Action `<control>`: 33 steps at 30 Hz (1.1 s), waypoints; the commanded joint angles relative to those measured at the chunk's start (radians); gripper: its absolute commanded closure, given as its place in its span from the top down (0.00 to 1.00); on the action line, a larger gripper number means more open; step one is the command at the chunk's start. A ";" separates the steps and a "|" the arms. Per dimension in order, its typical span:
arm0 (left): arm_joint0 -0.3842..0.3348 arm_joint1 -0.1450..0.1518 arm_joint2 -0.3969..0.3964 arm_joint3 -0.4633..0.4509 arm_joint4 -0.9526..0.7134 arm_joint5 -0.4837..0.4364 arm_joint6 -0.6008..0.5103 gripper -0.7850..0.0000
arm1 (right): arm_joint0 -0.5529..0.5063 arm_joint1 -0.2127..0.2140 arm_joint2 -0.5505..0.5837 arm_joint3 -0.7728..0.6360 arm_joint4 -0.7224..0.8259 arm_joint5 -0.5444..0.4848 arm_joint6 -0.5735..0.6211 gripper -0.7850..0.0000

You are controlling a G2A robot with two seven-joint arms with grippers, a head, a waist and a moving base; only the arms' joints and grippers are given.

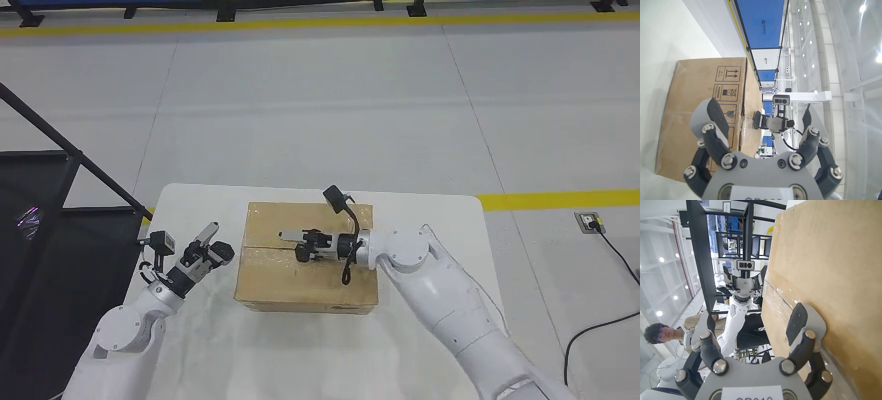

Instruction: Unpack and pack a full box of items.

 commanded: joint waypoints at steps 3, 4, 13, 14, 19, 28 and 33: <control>0.001 0.001 -0.005 -0.002 -0.006 0.000 0.000 1.00 | -0.065 0.034 0.057 -0.109 -0.059 0.052 0.003 1.00; 0.001 0.001 -0.006 -0.002 -0.007 0.001 0.001 1.00 | -0.080 0.042 0.070 -0.134 -0.077 0.069 -0.002 1.00; 0.006 0.002 -0.004 -0.019 -0.007 0.004 0.004 1.00 | -0.195 0.090 0.179 -0.301 -0.160 0.195 -0.061 1.00; 0.007 0.002 -0.004 -0.021 -0.006 0.004 0.004 1.00 | -0.204 0.094 0.190 -0.311 -0.160 0.197 -0.058 1.00; 0.008 0.002 -0.005 -0.023 -0.003 0.005 0.005 1.00 | -0.254 0.112 0.236 -0.373 -0.171 0.203 -0.053 1.00; 0.010 0.004 -0.009 -0.032 -0.006 0.007 0.002 1.00 | -0.328 0.137 0.304 -0.463 -0.196 0.256 -0.098 1.00; 0.015 0.005 -0.011 -0.037 -0.010 0.005 0.001 1.00 | -0.359 0.146 0.334 -0.496 -0.194 0.284 -0.124 1.00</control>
